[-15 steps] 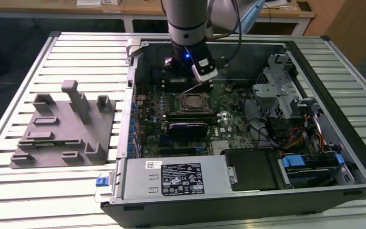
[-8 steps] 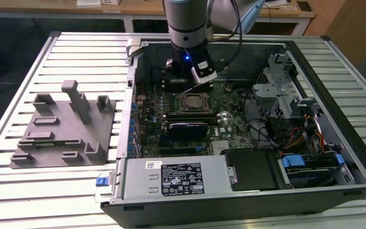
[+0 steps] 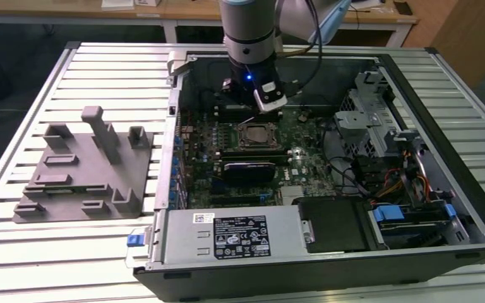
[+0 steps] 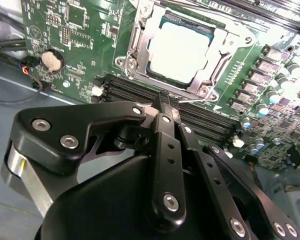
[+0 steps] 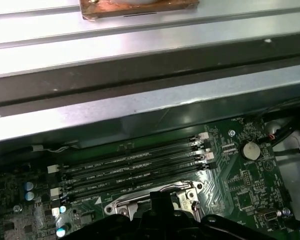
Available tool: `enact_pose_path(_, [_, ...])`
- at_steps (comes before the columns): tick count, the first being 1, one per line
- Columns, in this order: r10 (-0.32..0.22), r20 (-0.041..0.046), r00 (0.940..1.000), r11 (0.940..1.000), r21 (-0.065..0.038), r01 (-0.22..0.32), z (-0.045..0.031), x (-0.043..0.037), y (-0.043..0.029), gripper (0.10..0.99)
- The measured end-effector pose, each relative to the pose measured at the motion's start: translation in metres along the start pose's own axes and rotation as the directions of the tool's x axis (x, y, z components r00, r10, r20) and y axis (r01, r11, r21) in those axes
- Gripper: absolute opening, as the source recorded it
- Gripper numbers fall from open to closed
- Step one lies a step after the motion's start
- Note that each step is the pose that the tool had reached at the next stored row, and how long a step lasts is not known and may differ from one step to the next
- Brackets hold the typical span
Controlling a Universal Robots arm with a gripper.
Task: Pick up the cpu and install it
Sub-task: 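Install the first cpu locking lever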
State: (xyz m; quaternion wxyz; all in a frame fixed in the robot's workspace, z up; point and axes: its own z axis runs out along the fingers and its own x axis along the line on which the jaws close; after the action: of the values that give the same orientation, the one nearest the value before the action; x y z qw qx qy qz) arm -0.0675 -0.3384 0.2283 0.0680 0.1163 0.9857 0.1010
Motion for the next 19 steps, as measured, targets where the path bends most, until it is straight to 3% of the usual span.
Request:
enact_pose_path(5, [0.020, 0.0137, 0.9997, 0.9998, 0.000, -0.020, 0.0033, 0.0004, -0.0005, 0.106])
enact_pose_path(14, [0.029, 0.0168, 0.9994, 0.9996, 0.001, -0.029, 0.0096, 0.0034, 0.0082, 0.106])
enact_pose_path(19, [0.032, 0.0306, 0.9990, 0.9995, -0.002, -0.032, 0.0131, 0.0038, 0.0074, 0.106])
